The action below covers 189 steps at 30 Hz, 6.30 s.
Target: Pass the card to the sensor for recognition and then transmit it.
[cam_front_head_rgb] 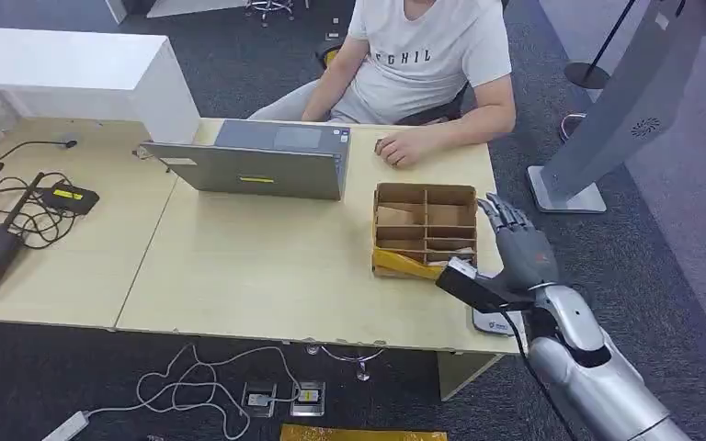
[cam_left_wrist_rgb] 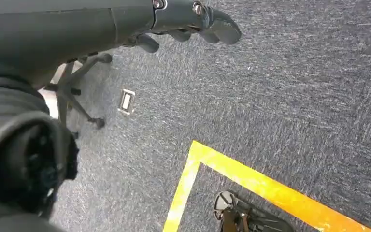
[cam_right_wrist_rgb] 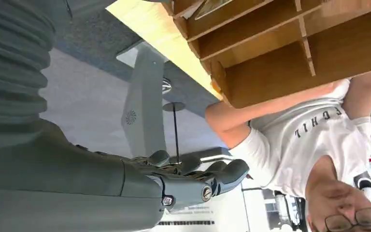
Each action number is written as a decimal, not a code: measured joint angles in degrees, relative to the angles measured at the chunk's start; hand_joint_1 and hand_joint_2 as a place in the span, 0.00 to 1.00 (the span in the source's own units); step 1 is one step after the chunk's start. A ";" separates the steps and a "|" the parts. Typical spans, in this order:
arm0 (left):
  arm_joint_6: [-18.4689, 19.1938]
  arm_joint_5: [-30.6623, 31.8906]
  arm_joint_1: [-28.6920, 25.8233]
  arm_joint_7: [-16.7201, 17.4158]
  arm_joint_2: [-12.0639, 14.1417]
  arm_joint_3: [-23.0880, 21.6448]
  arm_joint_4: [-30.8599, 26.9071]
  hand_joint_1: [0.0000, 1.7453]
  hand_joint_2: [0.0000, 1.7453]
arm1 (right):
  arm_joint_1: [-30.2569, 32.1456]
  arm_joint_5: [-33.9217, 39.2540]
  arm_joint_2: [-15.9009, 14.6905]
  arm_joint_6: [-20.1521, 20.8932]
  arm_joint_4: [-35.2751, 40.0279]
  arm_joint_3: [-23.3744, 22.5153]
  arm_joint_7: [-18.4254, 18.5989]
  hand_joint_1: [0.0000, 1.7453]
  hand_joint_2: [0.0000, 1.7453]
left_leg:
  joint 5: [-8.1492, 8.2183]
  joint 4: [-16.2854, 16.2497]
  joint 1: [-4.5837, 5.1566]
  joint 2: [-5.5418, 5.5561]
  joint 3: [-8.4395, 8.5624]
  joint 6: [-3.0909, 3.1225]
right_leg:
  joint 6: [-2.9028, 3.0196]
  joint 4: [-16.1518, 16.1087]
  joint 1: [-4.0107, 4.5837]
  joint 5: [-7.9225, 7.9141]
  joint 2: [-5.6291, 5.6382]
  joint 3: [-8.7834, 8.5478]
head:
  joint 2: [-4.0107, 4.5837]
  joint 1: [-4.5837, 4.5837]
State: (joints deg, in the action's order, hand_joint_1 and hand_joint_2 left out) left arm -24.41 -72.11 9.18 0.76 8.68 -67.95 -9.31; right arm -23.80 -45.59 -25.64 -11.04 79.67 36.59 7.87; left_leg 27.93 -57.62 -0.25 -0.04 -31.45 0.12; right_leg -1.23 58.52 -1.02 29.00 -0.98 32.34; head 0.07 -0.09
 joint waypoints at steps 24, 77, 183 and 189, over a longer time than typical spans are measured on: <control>0.61 0.15 0.10 -0.33 0.09 0.00 0.00 0.00 0.00 | -5.16 1.05 7.15 0.50 -11.00 -0.02 -3.17 0.00 1.00 | -0.03 0.00 0.00 0.00 -0.01 -0.03 | 0.00 0.01 0.00 0.00 -0.01 0.00 | -0.02 0.00; 2.08 0.48 0.07 -0.98 1.16 0.00 0.00 0.00 0.00 | -8.19 0.61 9.95 -2.93 -26.01 -0.04 -7.80 0.00 1.00 | -0.03 0.00 -0.01 0.01 -0.01 -0.04 | 0.00 0.01 0.01 0.00 -0.01 0.01 | 0.00 -0.02; 2.14 0.48 -0.09 -1.42 1.46 -0.02 0.00 0.00 0.00 | -15.47 4.70 8.03 -2.60 -30.04 1.42 -8.22 0.00 1.00 | -0.04 -0.02 -0.03 -0.03 0.05 -0.05 | 0.03 0.00 0.04 -0.04 0.04 -0.01 | 0.00 -0.02; 2.84 0.46 -0.19 -1.83 1.68 -0.02 0.00 0.00 0.00 | -18.55 2.65 4.08 2.91 -24.80 1.33 -6.78 0.00 1.00 | -0.04 -0.02 -0.03 -0.03 0.06 -0.05 | 0.03 0.00 0.03 -0.04 0.06 0.00 | 0.00 -0.02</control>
State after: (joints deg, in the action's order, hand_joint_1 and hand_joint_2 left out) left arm -21.57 -71.65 8.99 -1.07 10.36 -67.98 -9.31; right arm -42.35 -42.95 -21.56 -8.13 54.87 37.92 1.09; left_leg 27.88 -57.64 -0.28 -0.07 -31.40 0.07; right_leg -1.20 58.52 -0.99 28.96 -0.92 32.35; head 0.07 -0.11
